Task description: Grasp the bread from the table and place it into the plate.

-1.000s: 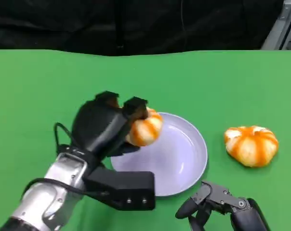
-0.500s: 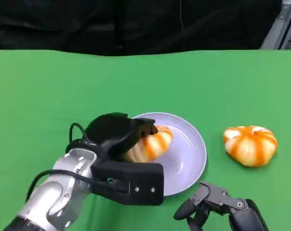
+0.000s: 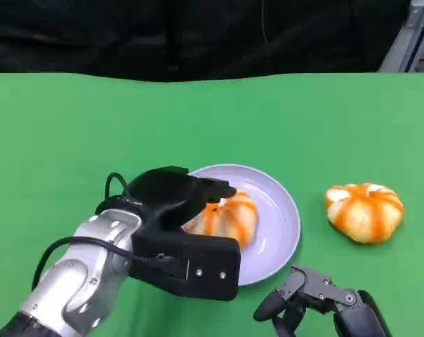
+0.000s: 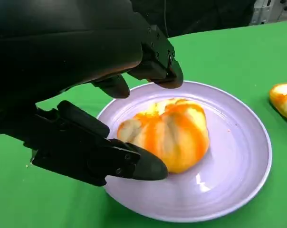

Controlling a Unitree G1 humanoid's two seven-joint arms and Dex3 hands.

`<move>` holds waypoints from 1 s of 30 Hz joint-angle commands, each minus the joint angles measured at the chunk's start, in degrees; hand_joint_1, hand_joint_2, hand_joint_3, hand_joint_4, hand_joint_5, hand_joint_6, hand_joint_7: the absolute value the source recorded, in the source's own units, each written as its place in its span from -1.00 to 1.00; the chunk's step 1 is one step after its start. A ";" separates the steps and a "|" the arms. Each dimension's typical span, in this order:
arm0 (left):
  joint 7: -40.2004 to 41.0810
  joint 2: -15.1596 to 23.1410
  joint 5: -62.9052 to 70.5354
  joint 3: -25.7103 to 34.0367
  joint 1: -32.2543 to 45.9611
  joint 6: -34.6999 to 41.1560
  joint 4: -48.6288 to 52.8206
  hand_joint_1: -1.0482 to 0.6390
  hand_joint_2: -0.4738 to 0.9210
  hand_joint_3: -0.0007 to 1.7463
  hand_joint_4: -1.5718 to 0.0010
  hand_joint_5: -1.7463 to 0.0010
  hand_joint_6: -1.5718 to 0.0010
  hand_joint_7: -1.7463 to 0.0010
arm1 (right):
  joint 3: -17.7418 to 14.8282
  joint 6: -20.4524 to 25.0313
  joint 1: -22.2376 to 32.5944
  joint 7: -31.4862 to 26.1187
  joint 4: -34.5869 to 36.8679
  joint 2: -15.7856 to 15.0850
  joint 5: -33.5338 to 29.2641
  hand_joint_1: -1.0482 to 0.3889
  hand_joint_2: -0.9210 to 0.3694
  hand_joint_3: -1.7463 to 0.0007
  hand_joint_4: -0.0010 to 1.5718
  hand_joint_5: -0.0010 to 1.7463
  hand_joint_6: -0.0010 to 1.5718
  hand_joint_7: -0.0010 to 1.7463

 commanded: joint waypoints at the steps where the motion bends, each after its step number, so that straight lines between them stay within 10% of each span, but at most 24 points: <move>1: -2.00 1.76 -0.98 0.32 0.66 -0.74 -2.10 -0.46 1.00 -0.72 0.79 0.30 0.51 0.88 | 0.06 0.54 1.02 -0.22 -1.27 -0.18 0.26 0.26 -0.23 -0.36 -0.06 0.85 -0.03 0.35; 14: 9.61 1.82 -16.38 14.12 10.95 -12.38 -8.75 -0.19 1.00 -0.77 0.33 0.08 0.06 0.73 | 0.08 1.46 0.78 -0.30 -1.84 -0.03 0.04 0.27 -0.25 -0.33 -0.05 0.84 -0.03 0.33; 16: 10.17 0.06 -23.01 17.78 14.21 -13.97 -10.69 0.06 0.64 -0.24 0.05 -0.41 -0.11 0.19 | 0.10 1.50 0.79 -0.37 -1.91 -0.05 -0.17 0.26 -0.25 -0.33 -0.05 0.84 -0.03 0.33; 21: 10.02 -1.89 -30.41 21.66 19.09 -14.06 -13.97 0.13 0.41 0.11 -0.01 -0.56 -0.11 -0.03 | 0.08 1.40 0.72 -0.36 -1.79 -0.05 0.02 0.26 -0.26 -0.33 -0.05 0.84 -0.03 0.33; 23: 10.09 -3.87 -37.18 25.15 24.08 -12.90 -17.67 0.23 0.11 0.64 -0.13 -0.83 -0.11 -0.49 | 0.03 1.21 0.61 -0.32 -1.59 -0.06 0.33 0.24 -0.25 -0.33 -0.05 0.85 -0.03 0.33; 30: 7.80 -5.66 -48.54 30.05 34.69 -6.72 -26.29 0.26 0.22 0.64 -0.08 -0.93 -0.02 -0.68 | -0.24 0.97 0.95 -0.42 -1.78 -0.46 0.23 0.23 -0.25 -0.33 -0.05 0.82 -0.02 0.33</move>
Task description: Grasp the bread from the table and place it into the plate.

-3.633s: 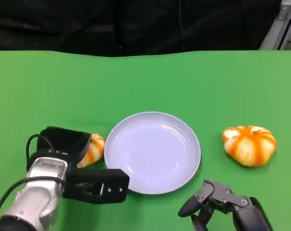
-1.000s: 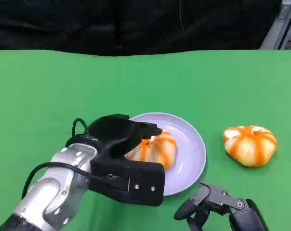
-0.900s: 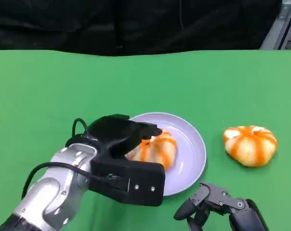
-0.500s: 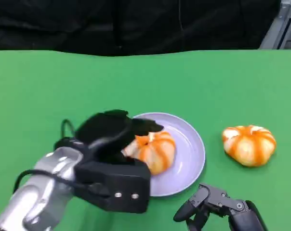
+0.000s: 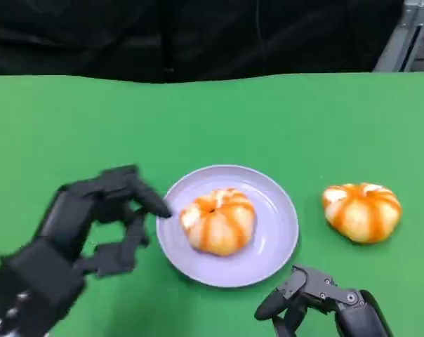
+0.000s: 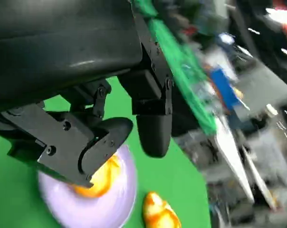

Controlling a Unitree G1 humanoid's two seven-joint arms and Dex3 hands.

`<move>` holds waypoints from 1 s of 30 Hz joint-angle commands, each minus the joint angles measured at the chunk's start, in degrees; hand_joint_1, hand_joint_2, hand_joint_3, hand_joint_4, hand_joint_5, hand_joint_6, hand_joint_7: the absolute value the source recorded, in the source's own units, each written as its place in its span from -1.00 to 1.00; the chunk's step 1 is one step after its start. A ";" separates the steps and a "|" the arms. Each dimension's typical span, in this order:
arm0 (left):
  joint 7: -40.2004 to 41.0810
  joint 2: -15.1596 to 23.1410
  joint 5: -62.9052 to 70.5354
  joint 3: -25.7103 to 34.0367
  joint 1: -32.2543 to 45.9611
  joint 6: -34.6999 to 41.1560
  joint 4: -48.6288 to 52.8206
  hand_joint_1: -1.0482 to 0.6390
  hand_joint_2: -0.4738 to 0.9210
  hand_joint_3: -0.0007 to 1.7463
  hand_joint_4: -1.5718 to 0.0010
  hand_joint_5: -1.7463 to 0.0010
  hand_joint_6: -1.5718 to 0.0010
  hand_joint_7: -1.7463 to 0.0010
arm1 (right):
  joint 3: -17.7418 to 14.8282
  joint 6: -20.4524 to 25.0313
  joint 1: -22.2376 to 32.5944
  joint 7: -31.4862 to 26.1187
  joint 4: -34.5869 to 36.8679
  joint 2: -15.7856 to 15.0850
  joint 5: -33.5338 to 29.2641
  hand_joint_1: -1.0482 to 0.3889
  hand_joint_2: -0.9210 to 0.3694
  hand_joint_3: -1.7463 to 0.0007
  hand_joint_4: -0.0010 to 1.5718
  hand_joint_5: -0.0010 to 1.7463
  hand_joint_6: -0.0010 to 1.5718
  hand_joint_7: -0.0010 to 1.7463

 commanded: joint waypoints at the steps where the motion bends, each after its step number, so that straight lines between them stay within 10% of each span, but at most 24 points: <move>1: -1.78 0.08 -4.25 2.44 5.71 -1.44 -3.39 0.26 0.24 0.62 -0.06 -0.94 0.01 -0.70 | -0.65 -0.25 0.76 -0.05 -0.78 -0.73 0.86 0.23 -0.24 -0.32 -0.05 0.82 -0.02 0.33; 30: -5.55 -4.27 -8.00 1.09 12.74 -17.47 5.76 0.22 0.20 0.64 -0.06 -0.92 -0.01 -0.70 | -5.46 -5.29 2.19 0.18 1.00 -1.71 5.72 0.25 -0.29 -0.34 -0.13 0.83 -0.07 0.34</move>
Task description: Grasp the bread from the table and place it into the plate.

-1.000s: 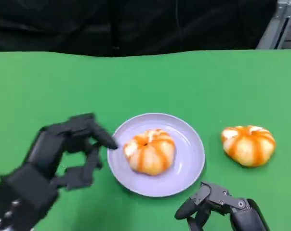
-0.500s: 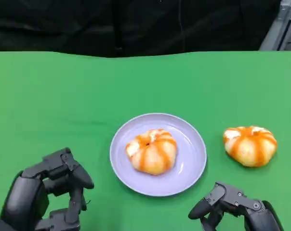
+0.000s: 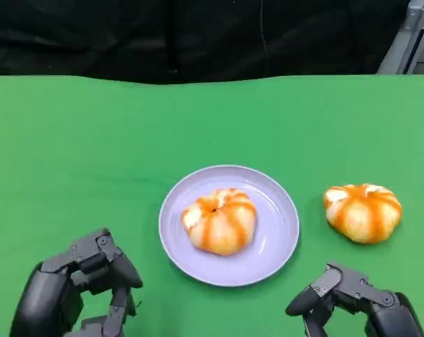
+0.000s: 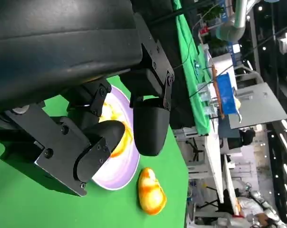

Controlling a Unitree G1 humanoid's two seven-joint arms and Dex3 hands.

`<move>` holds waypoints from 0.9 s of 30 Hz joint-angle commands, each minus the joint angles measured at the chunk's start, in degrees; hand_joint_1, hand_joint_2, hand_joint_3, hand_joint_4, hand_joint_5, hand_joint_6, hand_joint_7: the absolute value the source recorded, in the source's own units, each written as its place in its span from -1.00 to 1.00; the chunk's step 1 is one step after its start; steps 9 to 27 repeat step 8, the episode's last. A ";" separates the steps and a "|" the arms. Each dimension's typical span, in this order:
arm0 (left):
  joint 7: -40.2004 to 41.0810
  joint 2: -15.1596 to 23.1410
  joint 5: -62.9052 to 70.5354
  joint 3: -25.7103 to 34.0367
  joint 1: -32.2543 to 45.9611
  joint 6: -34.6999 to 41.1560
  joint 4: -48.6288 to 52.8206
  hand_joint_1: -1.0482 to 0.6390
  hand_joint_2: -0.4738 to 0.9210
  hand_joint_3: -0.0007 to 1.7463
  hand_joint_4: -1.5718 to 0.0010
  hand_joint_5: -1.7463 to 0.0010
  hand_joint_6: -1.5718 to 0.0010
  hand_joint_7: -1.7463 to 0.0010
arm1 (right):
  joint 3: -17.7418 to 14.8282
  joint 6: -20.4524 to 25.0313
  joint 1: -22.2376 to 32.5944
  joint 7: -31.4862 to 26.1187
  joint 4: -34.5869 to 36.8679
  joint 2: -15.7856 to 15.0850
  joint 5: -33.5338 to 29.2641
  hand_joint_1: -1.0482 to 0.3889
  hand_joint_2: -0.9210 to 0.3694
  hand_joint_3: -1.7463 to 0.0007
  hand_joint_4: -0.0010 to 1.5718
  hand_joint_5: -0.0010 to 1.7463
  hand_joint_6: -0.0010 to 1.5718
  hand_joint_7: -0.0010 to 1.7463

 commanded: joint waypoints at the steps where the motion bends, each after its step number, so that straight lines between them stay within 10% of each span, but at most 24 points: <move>1: -0.80 0.51 -0.36 0.22 -0.11 -1.15 0.49 0.22 0.20 0.64 -0.06 -0.92 -0.02 -0.70 | -0.47 -0.84 0.28 -0.32 0.19 0.14 0.45 0.25 -0.29 -0.34 -0.13 0.82 -0.07 0.34; 27: -1.44 0.94 -1.18 0.90 -0.50 -1.31 1.00 0.22 0.20 0.64 -0.06 -0.92 -0.02 -0.69 | -0.01 -0.85 0.04 -0.55 0.25 0.54 -0.44 0.25 -0.27 -0.36 -0.13 0.82 -0.07 0.34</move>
